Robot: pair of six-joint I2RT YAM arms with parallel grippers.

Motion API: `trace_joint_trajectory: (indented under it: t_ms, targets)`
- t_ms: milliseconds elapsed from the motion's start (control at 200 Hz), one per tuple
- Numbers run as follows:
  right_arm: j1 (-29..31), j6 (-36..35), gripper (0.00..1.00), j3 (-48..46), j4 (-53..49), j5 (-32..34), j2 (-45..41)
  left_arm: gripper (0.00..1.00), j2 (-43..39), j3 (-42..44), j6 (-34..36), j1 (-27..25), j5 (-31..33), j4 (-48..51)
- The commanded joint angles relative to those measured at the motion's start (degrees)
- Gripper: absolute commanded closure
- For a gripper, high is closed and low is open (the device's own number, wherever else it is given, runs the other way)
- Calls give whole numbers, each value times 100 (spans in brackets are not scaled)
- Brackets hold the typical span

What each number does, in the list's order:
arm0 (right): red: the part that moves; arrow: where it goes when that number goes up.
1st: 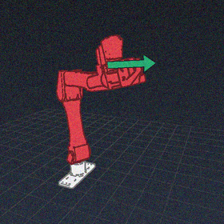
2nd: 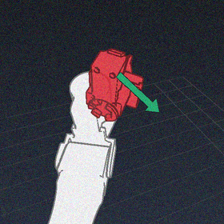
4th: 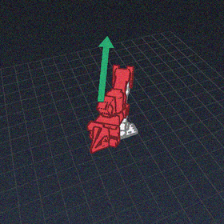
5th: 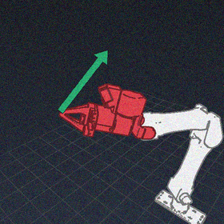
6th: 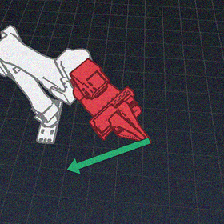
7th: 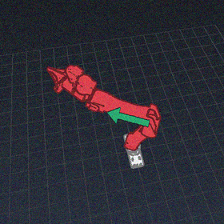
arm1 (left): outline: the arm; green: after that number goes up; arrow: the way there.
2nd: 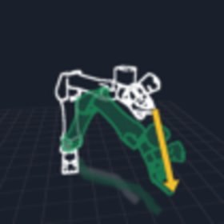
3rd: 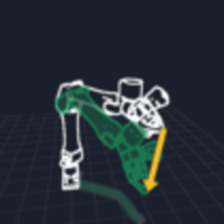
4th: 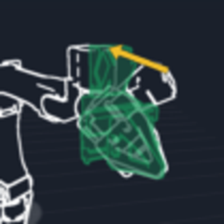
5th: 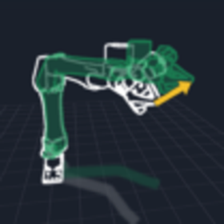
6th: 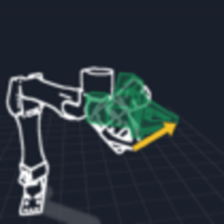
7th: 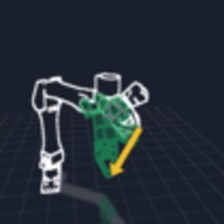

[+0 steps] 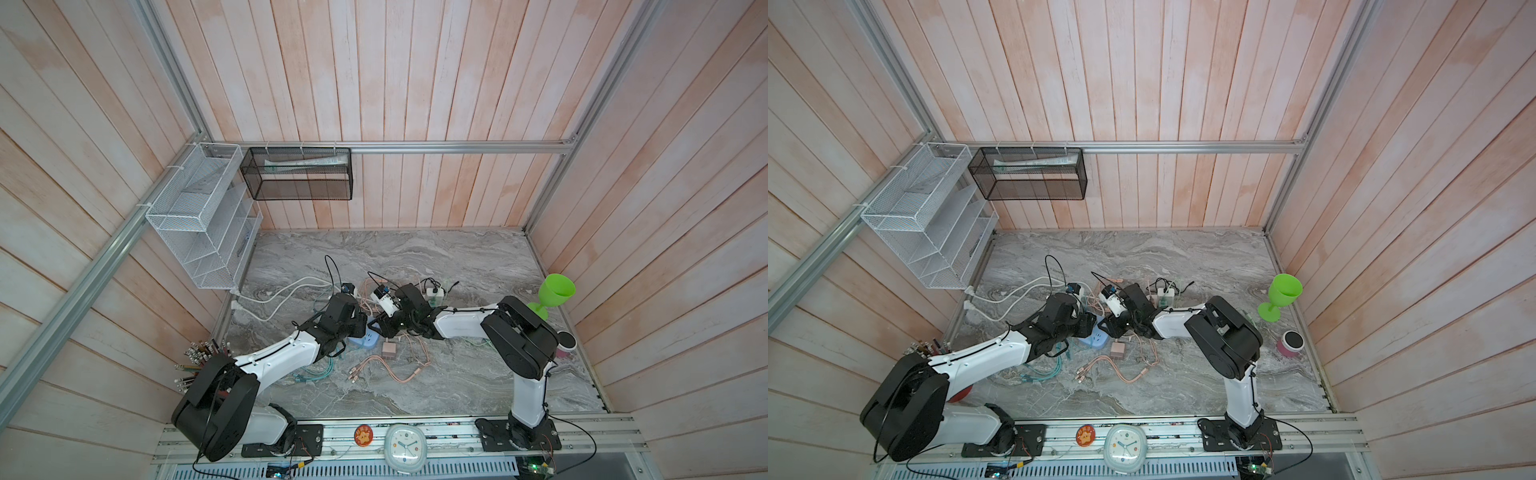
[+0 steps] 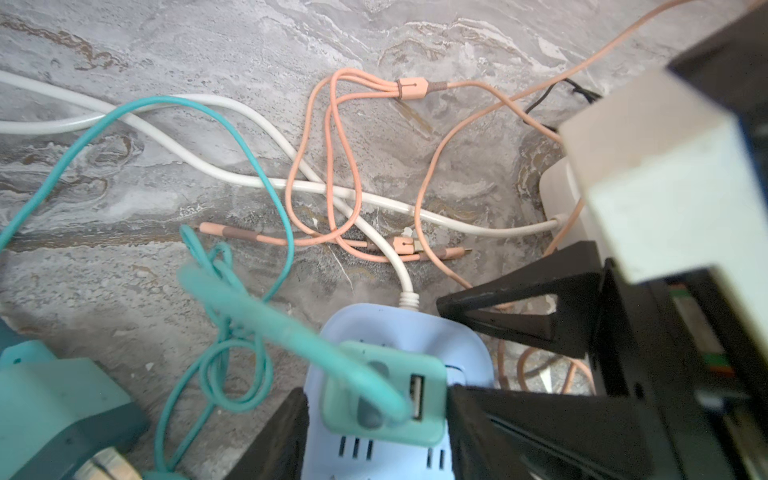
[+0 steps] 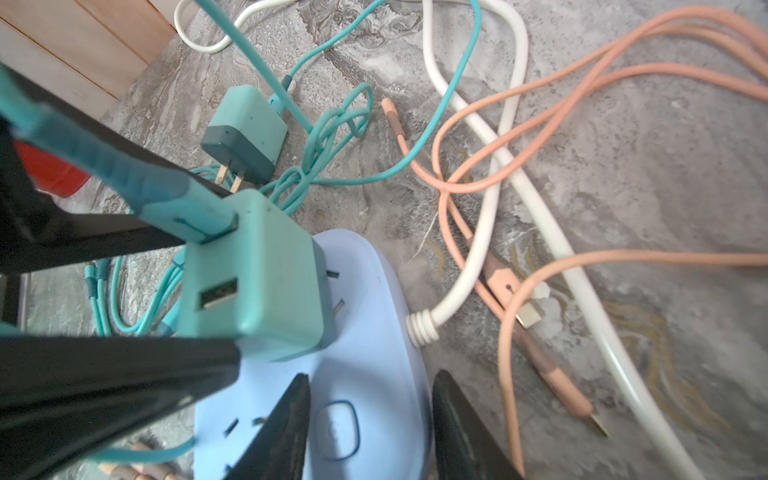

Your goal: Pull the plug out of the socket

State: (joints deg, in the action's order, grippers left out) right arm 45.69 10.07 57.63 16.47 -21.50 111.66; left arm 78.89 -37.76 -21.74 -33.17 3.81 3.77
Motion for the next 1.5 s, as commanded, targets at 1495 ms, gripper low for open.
trace_joint_trajectory:
  t_ms: [1495]
  targets:
    - [-69,-84,57,-166,-1506,155,625,46,251,102,147,-200,216,-416]
